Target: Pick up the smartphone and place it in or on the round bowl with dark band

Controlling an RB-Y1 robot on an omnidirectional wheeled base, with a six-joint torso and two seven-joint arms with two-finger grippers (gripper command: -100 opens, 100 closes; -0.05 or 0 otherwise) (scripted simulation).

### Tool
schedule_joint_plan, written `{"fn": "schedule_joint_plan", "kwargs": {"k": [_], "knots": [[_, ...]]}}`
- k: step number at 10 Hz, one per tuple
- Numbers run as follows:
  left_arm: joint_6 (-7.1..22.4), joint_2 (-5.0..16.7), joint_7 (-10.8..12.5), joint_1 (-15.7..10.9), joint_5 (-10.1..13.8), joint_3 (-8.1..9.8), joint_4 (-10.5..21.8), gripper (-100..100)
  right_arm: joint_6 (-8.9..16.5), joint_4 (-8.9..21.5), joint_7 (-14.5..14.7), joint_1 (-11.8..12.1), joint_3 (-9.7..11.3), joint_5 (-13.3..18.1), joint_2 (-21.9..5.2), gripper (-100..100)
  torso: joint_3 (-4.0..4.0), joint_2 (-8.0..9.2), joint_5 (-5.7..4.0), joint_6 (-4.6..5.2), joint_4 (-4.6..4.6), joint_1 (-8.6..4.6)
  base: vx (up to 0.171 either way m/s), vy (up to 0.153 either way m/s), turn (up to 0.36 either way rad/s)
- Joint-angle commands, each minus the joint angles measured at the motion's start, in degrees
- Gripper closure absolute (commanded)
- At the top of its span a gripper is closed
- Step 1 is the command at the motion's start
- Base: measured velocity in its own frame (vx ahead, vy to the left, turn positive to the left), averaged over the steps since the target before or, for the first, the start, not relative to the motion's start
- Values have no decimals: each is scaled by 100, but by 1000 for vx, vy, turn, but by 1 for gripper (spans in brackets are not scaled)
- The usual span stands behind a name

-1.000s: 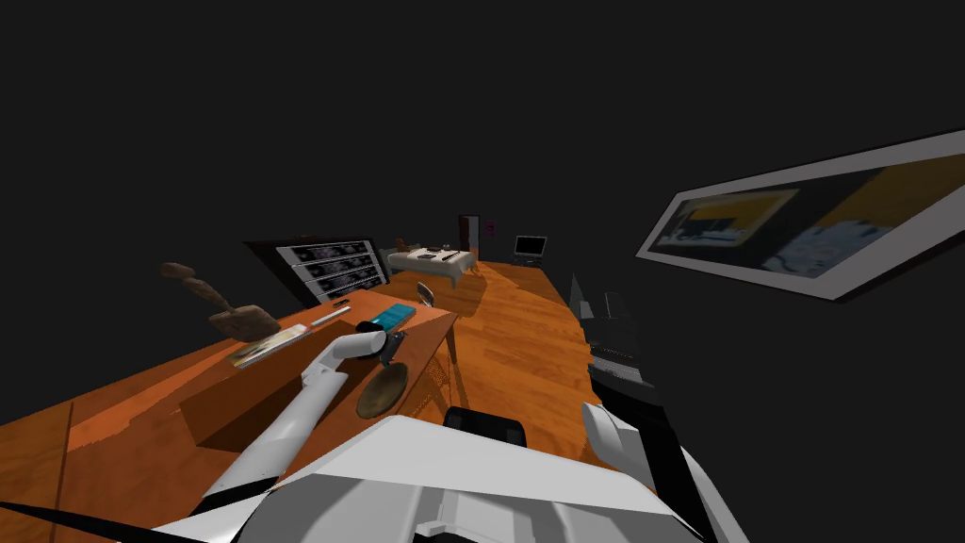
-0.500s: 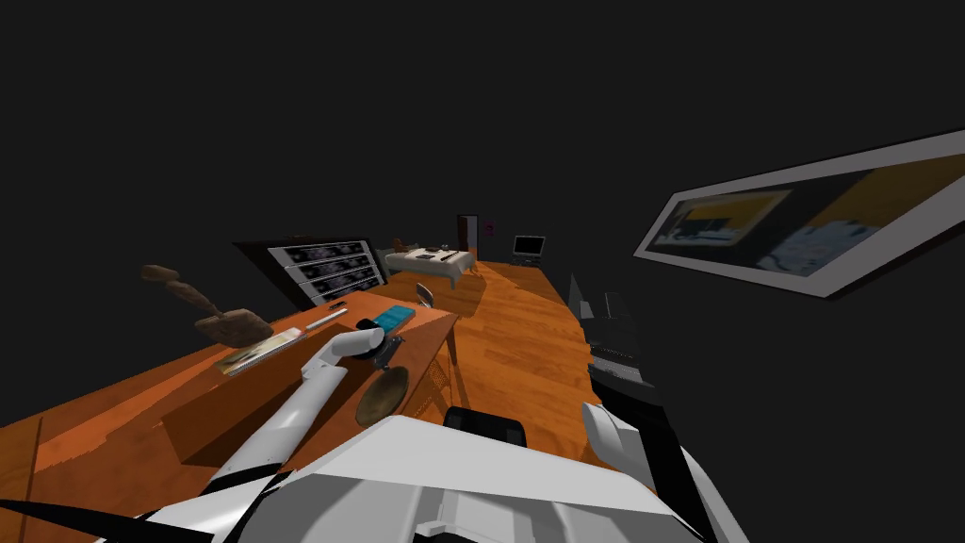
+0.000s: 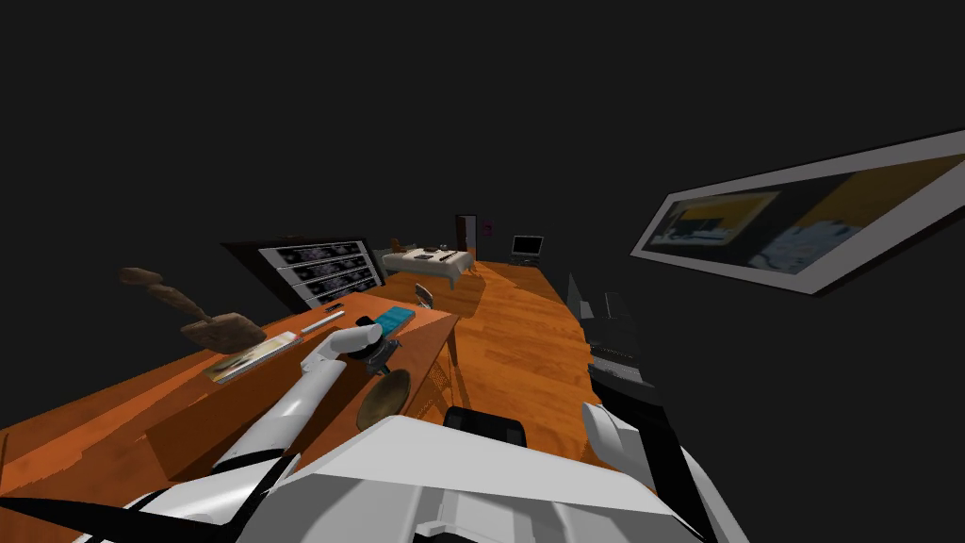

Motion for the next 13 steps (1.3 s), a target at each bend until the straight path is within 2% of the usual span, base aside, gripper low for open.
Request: {"fn": "schedule_joint_plan", "kwargs": {"k": [1, 2, 6, 7, 8, 9, 10, 13], "knots": [[286, 108, -130, -103, 88, -4, 203, -100, 0, 0, 0, 0, 0, 0, 0, 0, 0, 0, 0, 0, 0, 0, -3, 71, -74], [338, 108, -130, -103, 88, -4, 203, -100, 0, 0, 0, 0, 0, 0, 0, 0, 0, 1, 1, 0, 0, 7, -1, 58, -23], [918, 330, -384, -310, 264, -11, 601, -100, 0, 0, 0, 0, 0, 0, 0, 0, 1, 2, 2, -1, 0, 8, 2, 63, -48], [998, 361, -422, -340, 288, -14, 659, -100, 0, 0, 0, 0, 0, 0, 0, 0, 0, 1, 3, -1, 0, 9, 5, 62, -35], [929, 336, -388, -327, 266, -17, 625, -100, 0, 0, 0, 0, 0, 0, 0, 0, -1, -1, 2, -1, 0, 6, 2, 28, -9], [950, 341, -398, -333, 269, -17, 635, 0, 0, 0, 0, 0, 0, 0, 0, 0, 0, 0, 0, -2, 0, -7, 0, 6, 1], [784, 268, -388, -332, 214, -81, 751, -100, 0, 0, 0, 0, 0, 0, 0, 0, 0, 0, -2, -1, 0, -15, -4, 13, -31], [538, 159, -374, -332, 131, -176, 928, -100, 0, 0, 0, 0, 0, 0, 0, 0, 2, 4, -1, -1, 1, -11, -10, 22, -27]]}}
